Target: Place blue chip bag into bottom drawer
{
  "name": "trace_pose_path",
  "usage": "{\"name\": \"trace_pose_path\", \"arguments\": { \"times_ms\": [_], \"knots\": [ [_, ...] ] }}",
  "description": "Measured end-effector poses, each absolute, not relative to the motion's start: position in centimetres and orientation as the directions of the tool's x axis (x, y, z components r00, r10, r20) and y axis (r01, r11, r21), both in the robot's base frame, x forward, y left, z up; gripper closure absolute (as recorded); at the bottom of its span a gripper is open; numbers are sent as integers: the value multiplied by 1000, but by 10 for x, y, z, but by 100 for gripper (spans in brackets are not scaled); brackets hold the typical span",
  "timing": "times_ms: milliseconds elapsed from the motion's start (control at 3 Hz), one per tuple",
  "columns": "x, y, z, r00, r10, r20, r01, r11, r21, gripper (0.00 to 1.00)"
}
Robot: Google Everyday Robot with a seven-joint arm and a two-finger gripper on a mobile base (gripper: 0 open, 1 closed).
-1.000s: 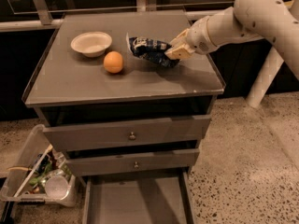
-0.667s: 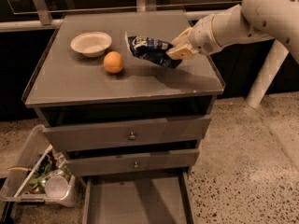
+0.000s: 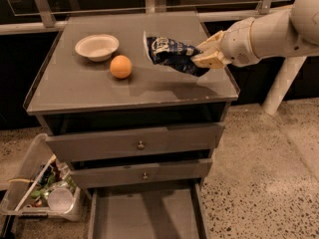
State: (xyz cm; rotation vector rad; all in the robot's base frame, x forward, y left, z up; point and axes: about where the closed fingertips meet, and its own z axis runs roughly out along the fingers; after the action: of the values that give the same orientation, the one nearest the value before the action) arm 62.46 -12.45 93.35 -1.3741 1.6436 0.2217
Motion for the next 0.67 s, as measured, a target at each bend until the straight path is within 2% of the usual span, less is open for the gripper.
{"name": "trace_pose_path", "arguments": {
  "times_ms": [667],
  "knots": [
    [551,-157,930,93,-669,-738,-798,393,-457,100]
  ]
}}
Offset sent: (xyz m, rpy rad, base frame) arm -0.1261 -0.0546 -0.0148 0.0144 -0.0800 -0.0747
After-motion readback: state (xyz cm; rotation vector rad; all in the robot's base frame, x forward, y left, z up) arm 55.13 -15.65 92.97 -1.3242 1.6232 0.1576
